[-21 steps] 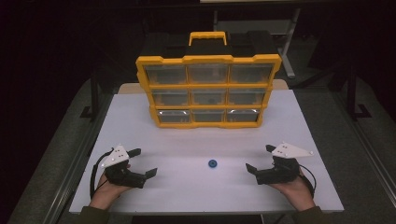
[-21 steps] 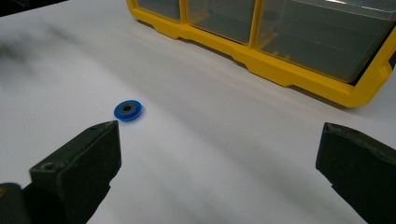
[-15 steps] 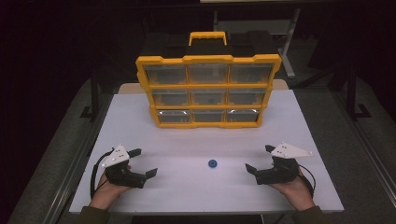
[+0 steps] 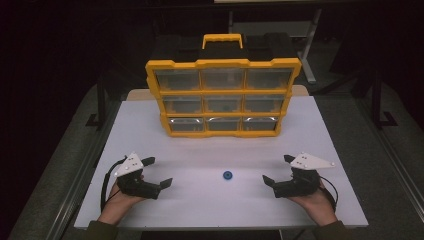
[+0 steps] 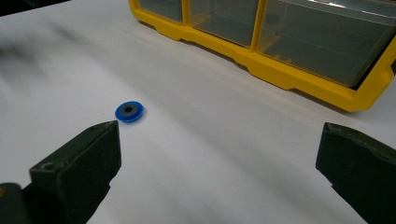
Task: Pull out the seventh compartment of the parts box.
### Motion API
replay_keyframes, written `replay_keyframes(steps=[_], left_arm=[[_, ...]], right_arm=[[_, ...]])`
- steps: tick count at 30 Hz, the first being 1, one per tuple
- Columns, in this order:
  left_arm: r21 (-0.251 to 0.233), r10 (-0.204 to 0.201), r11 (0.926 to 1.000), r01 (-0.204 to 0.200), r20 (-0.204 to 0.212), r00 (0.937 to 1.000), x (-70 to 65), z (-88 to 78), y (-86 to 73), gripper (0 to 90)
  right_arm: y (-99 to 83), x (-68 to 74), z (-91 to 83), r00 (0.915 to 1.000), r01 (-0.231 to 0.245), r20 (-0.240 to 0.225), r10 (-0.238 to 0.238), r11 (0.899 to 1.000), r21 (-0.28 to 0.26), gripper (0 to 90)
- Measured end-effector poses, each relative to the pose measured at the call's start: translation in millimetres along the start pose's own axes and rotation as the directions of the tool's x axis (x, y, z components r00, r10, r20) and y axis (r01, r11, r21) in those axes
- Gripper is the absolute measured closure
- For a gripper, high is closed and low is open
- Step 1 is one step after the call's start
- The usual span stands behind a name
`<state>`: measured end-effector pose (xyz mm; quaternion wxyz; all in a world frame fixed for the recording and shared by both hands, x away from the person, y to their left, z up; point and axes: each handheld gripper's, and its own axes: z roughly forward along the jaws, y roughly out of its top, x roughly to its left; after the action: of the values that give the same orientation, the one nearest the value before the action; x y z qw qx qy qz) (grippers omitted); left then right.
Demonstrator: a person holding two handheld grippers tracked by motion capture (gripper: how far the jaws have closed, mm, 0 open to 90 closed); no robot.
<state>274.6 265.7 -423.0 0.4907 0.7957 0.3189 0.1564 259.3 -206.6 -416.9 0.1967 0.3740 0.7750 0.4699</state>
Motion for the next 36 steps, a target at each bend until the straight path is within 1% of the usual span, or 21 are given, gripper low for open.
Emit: replay_keyframes(steps=[2, 3, 4, 8, 11, 12, 14, 21, 24, 25, 26, 28, 30, 32, 36], left_arm=[[-0.001, -0.005, 1.0000, 0.005, 0.001, 1.0000, -0.2, 1.1, 0.5, 0.0], [-0.004, 0.001, 1.0000, -0.001, 0.000, 1.0000, 0.4, 3.0, 1.7, 0.0], [-0.003, -0.007, 1.0000, 0.007, 0.001, 1.0000, 0.4, 3.9, 2.4, 0.0], [0.000, 0.003, 1.0000, -0.003, -0.001, 1.0000, 2.0, 6.4, 4.2, 0.0], [-0.015, -0.008, 0.9999, 0.008, 0.000, 1.0000, 1.5, 10.4, 6.8, 0.0], [-0.011, 0.003, 0.9999, -0.003, 0.000, 1.0000, 2.3, 11.1, 7.4, 0.0], [-0.004, 0.004, 1.0000, -0.004, -0.002, 1.0000, 2.0, 12.3, 7.5, 0.0], [-0.010, 0.015, 0.9998, -0.015, -0.001, 0.9999, 1.0, 14.9, 9.2, 0.0], [-0.011, 0.013, 0.9999, -0.013, 0.001, 0.9999, 0.4, 16.5, 10.1, 0.0], [-0.011, 0.019, 0.9998, -0.019, 0.002, 0.9998, 0.6, 17.5, 10.3, 0.0], [0.000, 0.021, 0.9998, -0.021, 0.003, 0.9998, 0.5, 17.7, 10.8, 0.0], [-0.006, 0.015, 0.9999, -0.015, 0.009, 0.9999, 0.2, 19.4, 11.6, 0.0], [-0.005, 0.021, 0.9998, -0.021, 0.010, 0.9997, 0.1, 20.2, 12.9, 0.0], [-0.001, 0.015, 0.9999, -0.015, 0.011, 0.9998, -0.8, 20.9, 13.9, 0.0], [-0.004, 0.009, 0.9999, -0.009, 0.009, 0.9999, -0.9, 21.7, 15.5, 0.0]], right_arm=[[-0.1, -0.9, -0.1, 1.0000, 0.006, 0.001, -0.006, 1.000, -0.005, 0.0], [-0.1, -0.8, -0.5, 1.0000, -0.001, 0.003, 0.001, 1.000, -0.008, 0.0], [0.1, -0.6, -0.8, 1.0000, -0.007, 0.002, 0.007, 1.000, -0.008, 0.0], [-0.4, -1.2, 0.2, 1.0000, 0.000, -0.001, 0.000, 1.000, -0.007, 0.0], [-0.2, -0.9, 0.7, 0.9999, -0.011, -0.004, 0.011, 1.000, -0.005, 0.0], [-0.3, -0.8, 0.7, 0.9999, -0.010, -0.004, 0.010, 1.000, -0.005, 0.0], [-0.3, -1.0, 0.4, 1.0000, -0.008, -0.004, 0.008, 1.000, -0.007, 0.0], [0.8, -0.7, 1.1, 0.9999, -0.011, -0.010, 0.011, 1.000, -0.014, 0.0], [1.0, -0.8, 0.3, 0.9999, -0.015, -0.009, 0.015, 1.000, -0.018, 0.0], [1.1, -1.1, 0.6, 0.9999, -0.016, -0.008, 0.015, 1.000, -0.020, 0.0], [1.2, -1.5, 1.1, 0.9999, -0.013, -0.009, 0.013, 1.000, -0.020, 0.0], [0.7, -1.8, 1.9, 1.0000, -0.004, -0.009, 0.004, 1.000, -0.016, 0.0], [0.3, -1.2, 1.8, 1.0000, -0.003, -0.007, 0.003, 1.000, -0.014, 0.0], [0.6, -0.8, 1.2, 0.9999, -0.014, -0.004, 0.014, 1.000, -0.020, 0.0], [1.0, -1.0, 1.3, 0.9999, -0.016, -0.004, 0.016, 1.000, -0.026, 0.0]])
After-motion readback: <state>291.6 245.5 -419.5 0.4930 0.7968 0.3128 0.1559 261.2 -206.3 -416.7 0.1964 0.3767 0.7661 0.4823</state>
